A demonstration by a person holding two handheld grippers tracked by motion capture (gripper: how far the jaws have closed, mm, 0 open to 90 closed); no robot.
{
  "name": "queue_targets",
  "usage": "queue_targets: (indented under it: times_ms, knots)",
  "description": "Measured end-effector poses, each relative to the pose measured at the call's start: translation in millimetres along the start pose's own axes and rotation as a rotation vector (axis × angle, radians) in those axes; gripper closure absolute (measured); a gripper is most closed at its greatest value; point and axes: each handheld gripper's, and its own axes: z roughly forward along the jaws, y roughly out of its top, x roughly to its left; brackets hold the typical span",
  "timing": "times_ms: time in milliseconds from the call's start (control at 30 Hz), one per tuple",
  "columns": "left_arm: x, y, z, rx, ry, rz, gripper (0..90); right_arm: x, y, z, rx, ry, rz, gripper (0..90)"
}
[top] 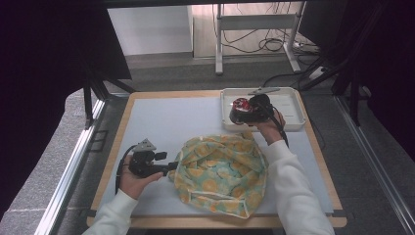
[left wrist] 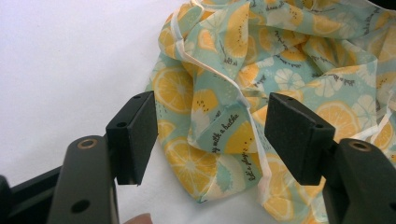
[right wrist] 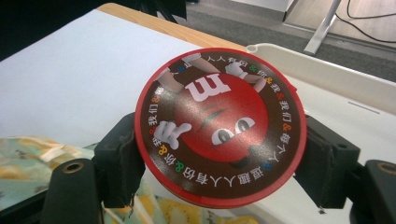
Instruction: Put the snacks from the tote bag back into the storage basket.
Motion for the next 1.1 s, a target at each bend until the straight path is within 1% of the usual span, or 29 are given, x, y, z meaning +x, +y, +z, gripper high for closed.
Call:
queue_targets:
  times_ms: [367,500,600,700,800,933,967,1000,1033,1100]
  knots:
    - [0.0,-0.6,1.1,0.004,-0.002,0.0,34.6,-5.1,8.0,19.0,0.037,-0.02,0.006,25.5]
    - [0.3,-0.6,0.6,0.001,-0.003,-0.003,34.6,-7.2,8.3,25.3,0.047,-0.026,0.012,25.5]
    - [0.6,-0.7,0.6,0.001,-0.002,-0.003,34.6,-8.2,8.5,28.1,0.05,-0.026,0.011,25.5]
    - [0.9,-0.7,0.6,0.001,-0.002,-0.004,34.4,-10.0,9.5,33.7,0.063,-0.033,0.006,25.5]
    - [1.0,-0.7,0.5,0.001,-0.001,-0.003,34.4,-10.9,9.7,38.2,0.07,-0.039,0.011,25.6]
    - [0.8,-0.8,0.5,0.002,-0.002,-0.003,34.4,-11.7,9.2,42.8,0.08,-0.043,0.008,25.5]
    - [0.8,-0.8,0.6,0.002,-0.003,-0.003,34.4,-11.8,8.6,47.0,0.091,-0.052,-0.003,25.5]
    - [0.8,-0.8,0.6,0.002,-0.003,-0.003,34.3,-11.8,8.6,47.0,0.091,-0.052,-0.003,25.5]
    - [1.0,-0.8,0.6,0.005,-0.005,-0.001,34.4,-11.6,8.1,50.6,0.097,-0.067,-0.014,25.5]
    - [1.3,-0.8,0.7,0.005,-0.005,-0.003,34.3,-12.2,7.7,53.8,0.099,-0.07,-0.013,25.5]
